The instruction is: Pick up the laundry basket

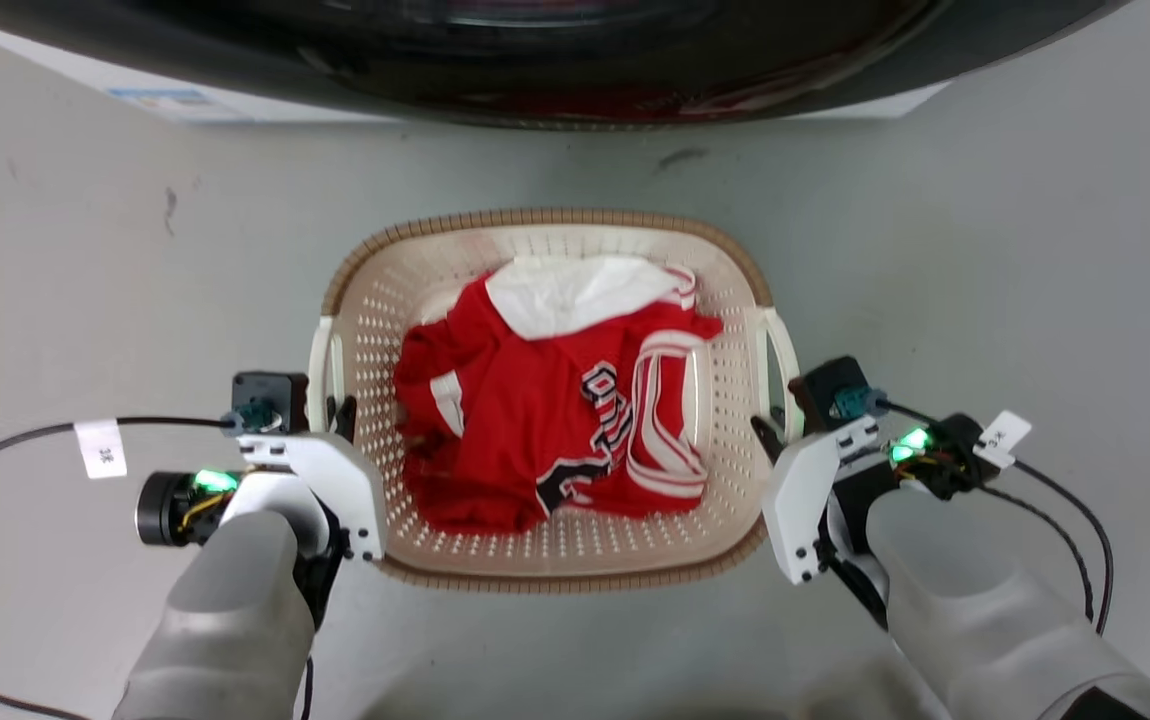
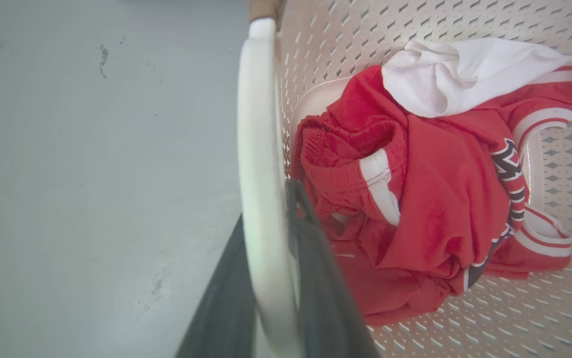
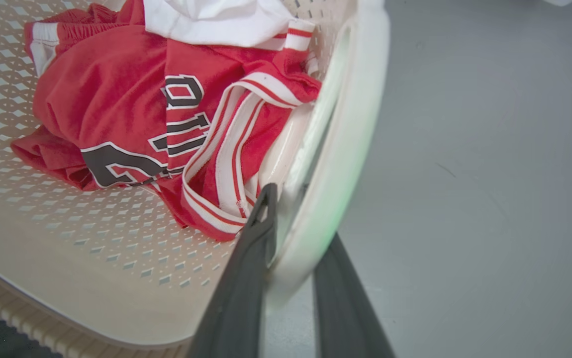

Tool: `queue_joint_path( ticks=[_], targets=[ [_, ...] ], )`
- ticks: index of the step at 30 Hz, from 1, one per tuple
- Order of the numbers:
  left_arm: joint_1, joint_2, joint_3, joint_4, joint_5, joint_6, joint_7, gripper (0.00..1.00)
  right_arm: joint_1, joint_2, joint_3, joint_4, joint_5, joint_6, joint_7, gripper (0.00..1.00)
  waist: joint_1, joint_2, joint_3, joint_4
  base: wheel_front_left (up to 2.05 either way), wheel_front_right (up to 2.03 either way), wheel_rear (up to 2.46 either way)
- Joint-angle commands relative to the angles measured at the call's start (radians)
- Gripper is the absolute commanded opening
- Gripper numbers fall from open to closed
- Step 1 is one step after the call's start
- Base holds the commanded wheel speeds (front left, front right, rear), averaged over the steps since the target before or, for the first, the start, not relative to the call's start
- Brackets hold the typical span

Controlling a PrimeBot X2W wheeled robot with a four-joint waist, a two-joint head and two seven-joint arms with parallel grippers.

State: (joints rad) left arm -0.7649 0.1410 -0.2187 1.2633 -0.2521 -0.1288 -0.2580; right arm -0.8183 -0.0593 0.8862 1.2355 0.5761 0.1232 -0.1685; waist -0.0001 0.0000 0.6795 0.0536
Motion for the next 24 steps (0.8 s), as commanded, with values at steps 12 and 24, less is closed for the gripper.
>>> queue_joint_path(
  ticks=[12,24],
  targets=[
    [0.092,-0.018,-0.112,0.007,-0.101,-0.003,0.069,0.00,0.095,0.019,0.068,-0.013,0.071,0.014,0.073,0.00,0.0001,0.0000,-0.219,-0.036,0.00,0.00,0.00],
    [0.171,0.020,-0.235,-0.026,-0.225,-0.002,0.197,0.00,0.166,0.015,0.130,-0.005,0.145,0.014,0.174,0.00,0.0001,0.0000,-0.396,-0.068,0.00,0.00,0.00]
  ],
)
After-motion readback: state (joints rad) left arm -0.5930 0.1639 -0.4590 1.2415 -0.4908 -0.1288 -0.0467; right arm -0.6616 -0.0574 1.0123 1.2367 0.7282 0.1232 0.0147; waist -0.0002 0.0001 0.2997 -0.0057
